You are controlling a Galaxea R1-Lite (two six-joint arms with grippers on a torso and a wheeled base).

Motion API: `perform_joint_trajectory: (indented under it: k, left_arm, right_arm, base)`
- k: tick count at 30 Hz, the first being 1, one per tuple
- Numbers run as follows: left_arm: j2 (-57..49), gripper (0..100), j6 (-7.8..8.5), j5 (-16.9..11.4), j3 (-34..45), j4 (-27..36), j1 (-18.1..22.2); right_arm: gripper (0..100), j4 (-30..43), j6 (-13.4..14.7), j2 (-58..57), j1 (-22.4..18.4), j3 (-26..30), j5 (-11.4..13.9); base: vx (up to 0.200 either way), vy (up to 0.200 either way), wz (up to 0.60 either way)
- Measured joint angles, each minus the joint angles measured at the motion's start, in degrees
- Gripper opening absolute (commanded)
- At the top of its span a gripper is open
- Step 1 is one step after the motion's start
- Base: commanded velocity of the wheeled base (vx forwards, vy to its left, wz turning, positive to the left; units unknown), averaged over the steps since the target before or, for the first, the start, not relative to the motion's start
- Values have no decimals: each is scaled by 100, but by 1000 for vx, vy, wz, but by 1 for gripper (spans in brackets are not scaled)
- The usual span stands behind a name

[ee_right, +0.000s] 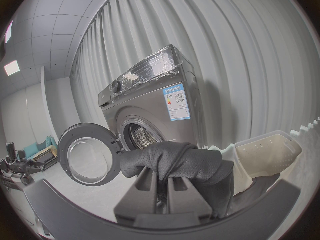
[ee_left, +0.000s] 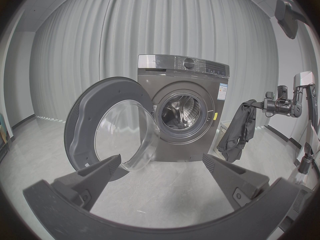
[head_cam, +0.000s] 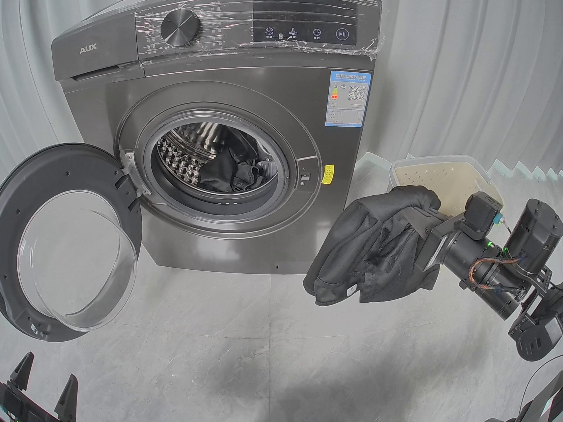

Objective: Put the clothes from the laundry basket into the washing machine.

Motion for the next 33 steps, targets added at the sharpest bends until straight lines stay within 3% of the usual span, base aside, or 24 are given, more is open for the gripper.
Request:
perform_joint_trajectory:
  k: [15,27,33]
  left_arm:
    - [0,100,0,1,0,2,-5]
    - [0,100,0,1,0,-2,-9]
    - [0,100,0,1,0,0,0]
  right_arm:
    - [0,0,0,9,0,18,-2]
    - [0,0,0,20,4,35,0]
    - [0,2,0,22,0,38,-2]
  base:
    - [0,200,0]
    - [0,0,0]
    - [200,0,0]
